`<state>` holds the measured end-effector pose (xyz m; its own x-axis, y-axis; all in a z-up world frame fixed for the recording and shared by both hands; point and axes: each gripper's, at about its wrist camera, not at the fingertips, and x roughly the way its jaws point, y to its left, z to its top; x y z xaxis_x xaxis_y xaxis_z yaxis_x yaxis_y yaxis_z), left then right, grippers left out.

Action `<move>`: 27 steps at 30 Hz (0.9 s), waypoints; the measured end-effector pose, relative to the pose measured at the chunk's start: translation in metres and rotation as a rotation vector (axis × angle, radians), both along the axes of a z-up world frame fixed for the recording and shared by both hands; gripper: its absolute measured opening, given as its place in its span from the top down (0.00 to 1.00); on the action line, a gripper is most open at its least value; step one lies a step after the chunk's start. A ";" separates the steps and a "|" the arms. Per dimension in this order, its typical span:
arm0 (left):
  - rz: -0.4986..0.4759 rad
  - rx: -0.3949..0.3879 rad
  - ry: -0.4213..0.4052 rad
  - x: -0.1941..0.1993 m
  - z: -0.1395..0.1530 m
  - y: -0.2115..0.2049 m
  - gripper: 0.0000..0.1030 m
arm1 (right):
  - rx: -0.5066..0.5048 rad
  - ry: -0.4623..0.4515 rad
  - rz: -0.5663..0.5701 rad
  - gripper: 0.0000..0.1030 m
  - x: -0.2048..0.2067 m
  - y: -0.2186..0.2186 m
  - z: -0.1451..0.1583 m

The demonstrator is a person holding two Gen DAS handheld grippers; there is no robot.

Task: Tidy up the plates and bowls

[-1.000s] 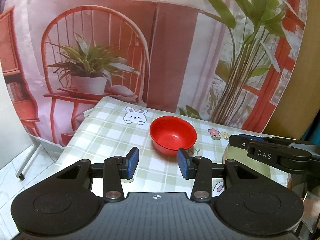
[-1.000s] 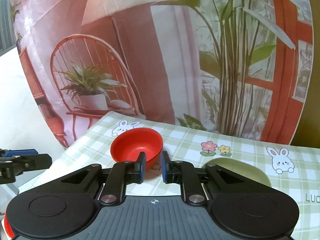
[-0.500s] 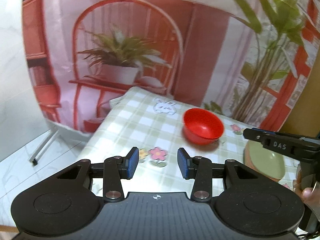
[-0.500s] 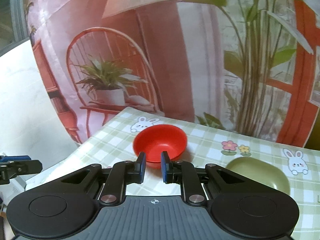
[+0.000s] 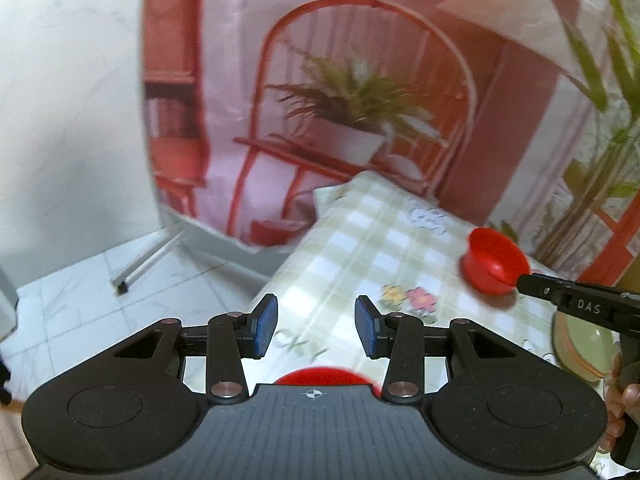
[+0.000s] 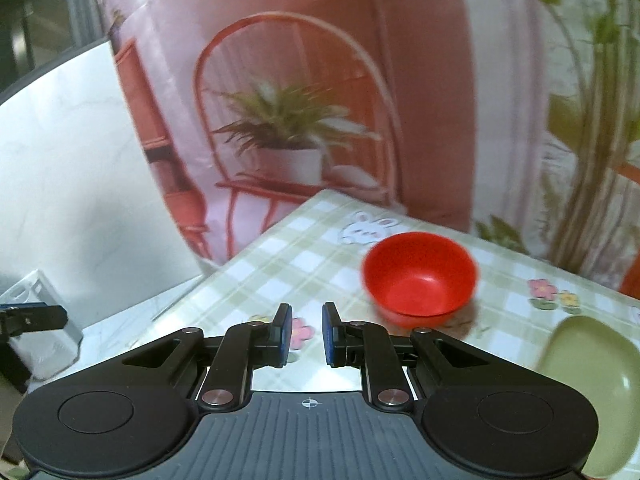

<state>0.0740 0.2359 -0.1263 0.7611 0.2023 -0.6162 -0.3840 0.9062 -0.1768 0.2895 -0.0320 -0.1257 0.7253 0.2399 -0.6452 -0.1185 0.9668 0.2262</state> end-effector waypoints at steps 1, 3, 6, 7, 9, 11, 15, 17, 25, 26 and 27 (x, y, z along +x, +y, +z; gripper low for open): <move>0.009 -0.009 0.008 -0.003 -0.004 0.004 0.57 | 0.000 0.003 0.012 0.85 0.001 0.005 0.000; 0.024 -0.023 0.027 -0.006 -0.012 0.010 0.57 | -0.002 0.011 0.041 0.85 0.003 0.017 -0.002; 0.039 -0.038 0.062 -0.010 -0.025 0.015 0.57 | -0.023 0.018 0.085 0.85 0.005 0.033 -0.004; 0.042 -0.045 0.073 -0.011 -0.028 0.015 0.57 | -0.028 0.022 0.092 0.85 0.006 0.037 -0.005; 0.037 -0.054 0.092 -0.012 -0.034 0.016 0.57 | -0.020 0.040 0.107 0.85 0.006 0.045 -0.008; 0.036 -0.058 0.102 -0.014 -0.041 0.016 0.57 | -0.022 0.055 0.127 0.85 0.005 0.053 -0.011; 0.027 -0.089 0.122 -0.021 -0.053 0.016 0.57 | -0.018 0.086 0.181 0.85 -0.001 0.068 -0.019; 0.025 -0.093 0.134 -0.023 -0.058 0.014 0.57 | -0.016 0.096 0.202 0.85 -0.004 0.074 -0.022; 0.060 -0.135 0.154 -0.030 -0.069 0.010 0.61 | -0.032 0.125 0.276 0.85 -0.020 0.092 -0.029; 0.063 -0.137 0.159 -0.030 -0.070 0.010 0.63 | -0.030 0.130 0.283 0.85 -0.021 0.094 -0.030; 0.063 -0.140 0.162 -0.030 -0.071 0.009 0.66 | -0.027 0.135 0.287 0.85 -0.022 0.095 -0.030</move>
<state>0.0442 0.2449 -0.1975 0.6385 0.1506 -0.7547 -0.4728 0.8506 -0.2302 0.2674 0.0631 -0.1561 0.5375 0.4036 -0.7404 -0.3580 0.9042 0.2330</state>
